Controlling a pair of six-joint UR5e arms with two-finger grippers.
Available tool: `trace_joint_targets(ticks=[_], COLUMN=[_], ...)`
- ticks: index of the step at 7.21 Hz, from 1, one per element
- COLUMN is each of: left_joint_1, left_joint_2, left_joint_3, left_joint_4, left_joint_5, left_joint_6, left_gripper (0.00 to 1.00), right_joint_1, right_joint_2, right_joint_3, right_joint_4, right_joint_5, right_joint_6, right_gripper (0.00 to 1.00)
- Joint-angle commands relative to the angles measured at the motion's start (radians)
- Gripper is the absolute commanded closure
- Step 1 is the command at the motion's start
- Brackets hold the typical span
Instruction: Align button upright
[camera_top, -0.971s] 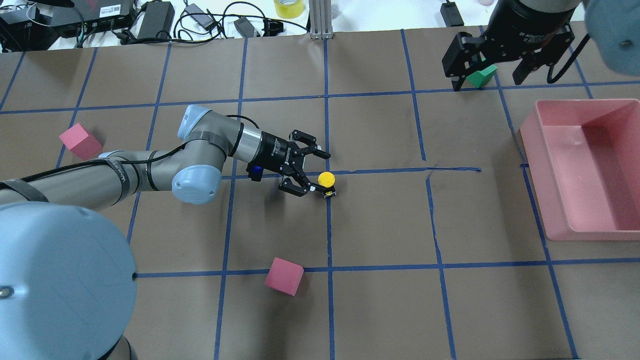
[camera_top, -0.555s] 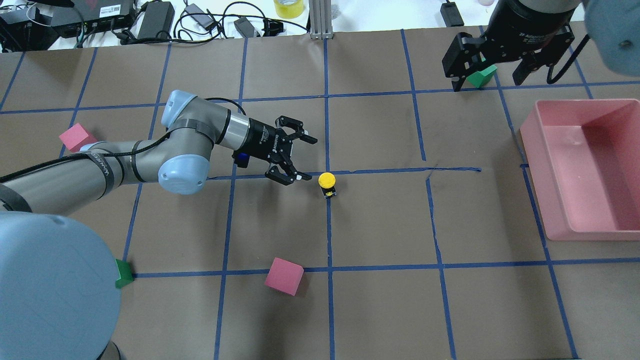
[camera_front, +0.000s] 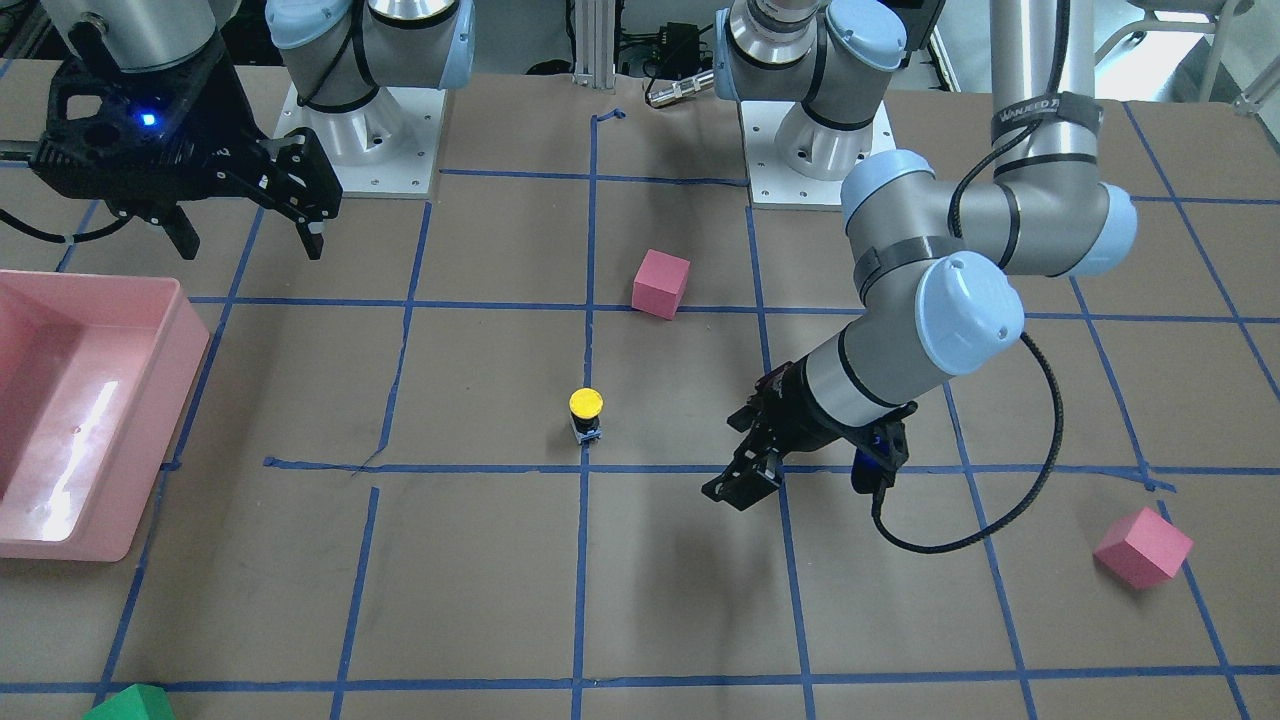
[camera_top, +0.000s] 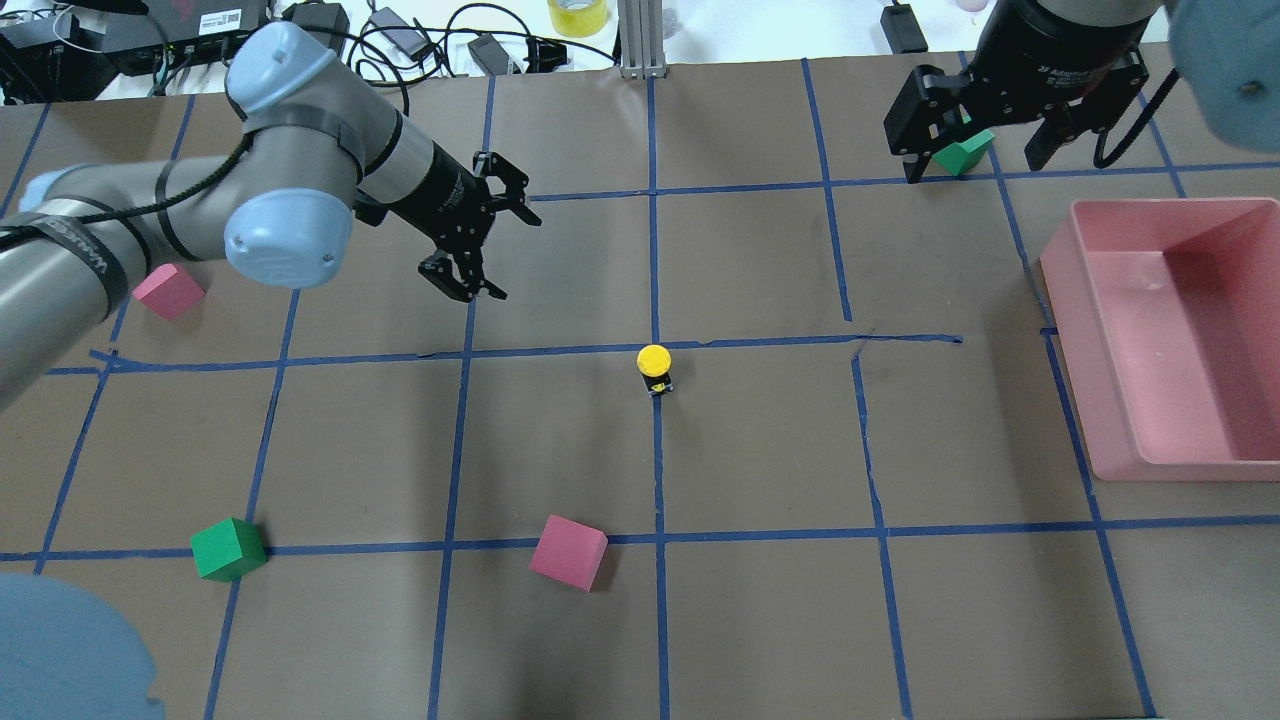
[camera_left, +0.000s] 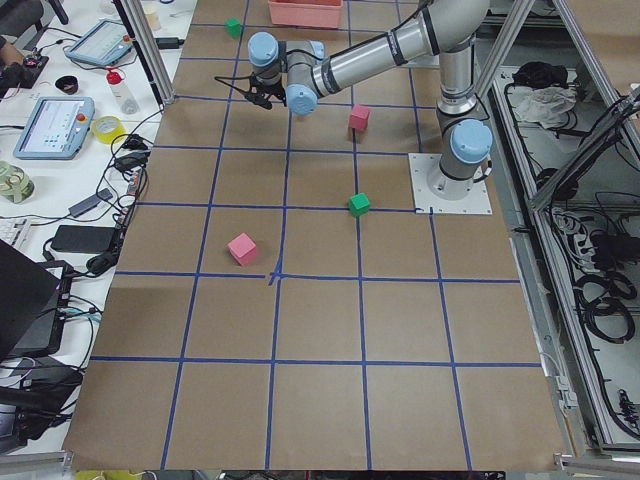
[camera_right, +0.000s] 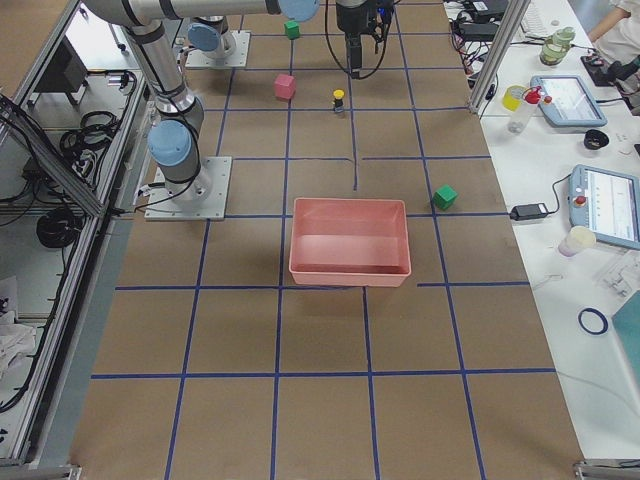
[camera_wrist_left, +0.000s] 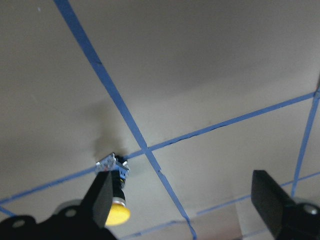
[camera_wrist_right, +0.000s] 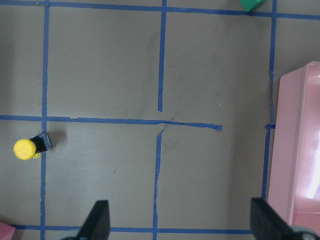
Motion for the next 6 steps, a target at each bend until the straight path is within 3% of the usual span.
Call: trace_joint_targets(ticks=[1,3,5,6], left_joint_1=[0.002,0.024,0.021,0.022], left_joint_2=[0.096,0.172,0.246,0.268], left_joint_3=[0.151,0.22,0.218,0.215], left_joint_4=[-0.251,-0.355,-0.39,-0.419], left_joint_5=[0.326,0.334,0.28,0.286], left_joint_6=[0.368,0.438,0.692,0.707], left_gripper=[0.0,0.0,0.0,0.0], right_joint_1=[0.001,0.0,0.0,0.0], right_joint_2=[0.0,-0.001,-0.002,-0.002], right_joint_3=[0.0,0.009,0.009,0.009], right_joint_4=[0.0,0.0,0.0,0.0], right_joint_5=[0.0,0.002,0.0,0.002], right_joint_6=[0.0,0.0,0.0,0.002], right_gripper=[0.0,0.0,0.0,0.0])
